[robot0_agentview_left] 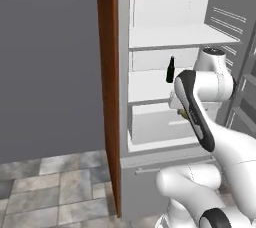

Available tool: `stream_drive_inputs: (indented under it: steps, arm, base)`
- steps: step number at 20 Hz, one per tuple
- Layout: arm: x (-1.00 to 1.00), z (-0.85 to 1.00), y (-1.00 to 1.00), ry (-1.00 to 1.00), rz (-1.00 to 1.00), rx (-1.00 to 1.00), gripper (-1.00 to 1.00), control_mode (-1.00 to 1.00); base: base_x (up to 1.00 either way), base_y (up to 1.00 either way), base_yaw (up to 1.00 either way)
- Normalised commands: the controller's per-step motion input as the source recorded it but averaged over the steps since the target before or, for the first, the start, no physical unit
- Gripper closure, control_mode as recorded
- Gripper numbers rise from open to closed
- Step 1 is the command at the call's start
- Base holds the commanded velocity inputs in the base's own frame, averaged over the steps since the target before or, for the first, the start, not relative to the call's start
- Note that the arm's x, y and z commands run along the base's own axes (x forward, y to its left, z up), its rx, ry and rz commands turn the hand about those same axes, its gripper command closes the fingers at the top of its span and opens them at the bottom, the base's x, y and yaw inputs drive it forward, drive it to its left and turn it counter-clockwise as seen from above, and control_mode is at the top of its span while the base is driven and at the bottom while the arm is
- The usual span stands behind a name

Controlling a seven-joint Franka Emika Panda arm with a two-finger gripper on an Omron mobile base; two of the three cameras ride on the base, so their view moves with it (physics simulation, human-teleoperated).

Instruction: Pick squash from the fridge and place it on the plate on the counter.

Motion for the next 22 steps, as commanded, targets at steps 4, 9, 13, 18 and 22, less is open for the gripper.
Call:
stream_drive_inputs:
  steps: [4,9,13,18,22]
  arm:
    - [0.00,0.00,0.00,0.00,0.00,0.00,1.00,1.00]
    - [0.00,0.00,0.00,0.00,0.00,0.00,1.00,1.00]
    - [0.00,0.00,0.00,0.00,0.00,0.00,1.00,1.00]
    - [0.00,0.00,0.00,0.00,0.00,0.00,1.00,1.00]
    - [0.00,0.00,0.00,0.00,0.00,0.00,1.00,1.00]
  base:
    - [-0.79,0.40,-0.05]
    - [-0.70,0.36,-0.03]
    - [-0.45,0.52,0.20]
    - [-0.57,0.50,0.35]
    - [-0.67,0.24,0.33]
